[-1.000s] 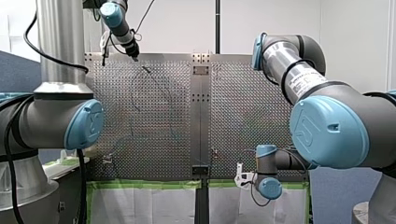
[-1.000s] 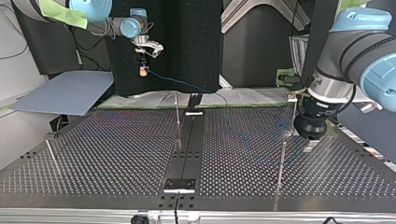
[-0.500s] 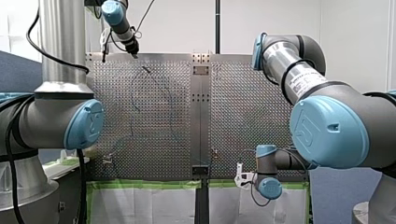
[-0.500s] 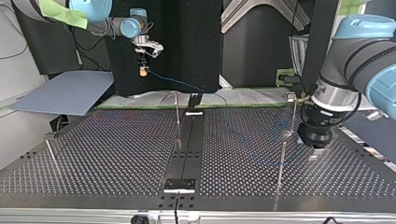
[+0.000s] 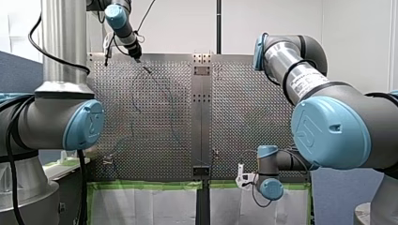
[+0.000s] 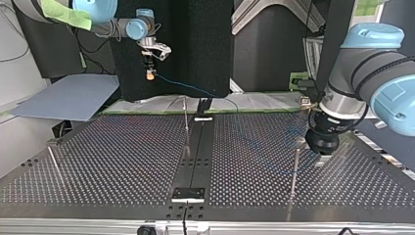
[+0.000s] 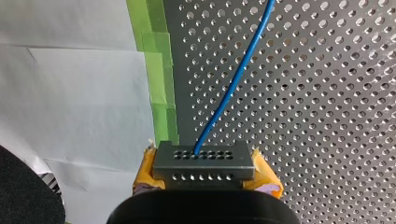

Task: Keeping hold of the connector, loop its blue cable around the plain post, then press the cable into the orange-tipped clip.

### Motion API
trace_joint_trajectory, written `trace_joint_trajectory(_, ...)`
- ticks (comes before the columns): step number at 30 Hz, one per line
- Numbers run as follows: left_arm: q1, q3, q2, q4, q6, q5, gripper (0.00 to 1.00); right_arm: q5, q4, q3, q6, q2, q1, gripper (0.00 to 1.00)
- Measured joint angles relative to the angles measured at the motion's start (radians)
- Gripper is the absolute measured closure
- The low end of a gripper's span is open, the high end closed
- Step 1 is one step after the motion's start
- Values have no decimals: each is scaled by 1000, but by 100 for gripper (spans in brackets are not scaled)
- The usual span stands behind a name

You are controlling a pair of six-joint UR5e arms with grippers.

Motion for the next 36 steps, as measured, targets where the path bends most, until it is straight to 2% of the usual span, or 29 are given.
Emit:
trace_joint_trajectory(7,-8,0,-15,0,1,-3,0,0,5,-4,-1,0,0,100)
trace_joint_trajectory(14,-14,-1,-18,-1,0,-27,0,0,7,-4,-1,0,2,100)
trace_joint_trajectory(25,-27,-1,-18,-1,1,-42,0,0,9,-4,-1,0,5,100)
trace_joint_trajectory(28,-32,-1,-18,0,3,-35,0,0,9,-4,-1,0,5,100)
trace_joint_trajectory(36,-43,-1,-18,1,4,21,0,0,9,-4,-1,0,6,100)
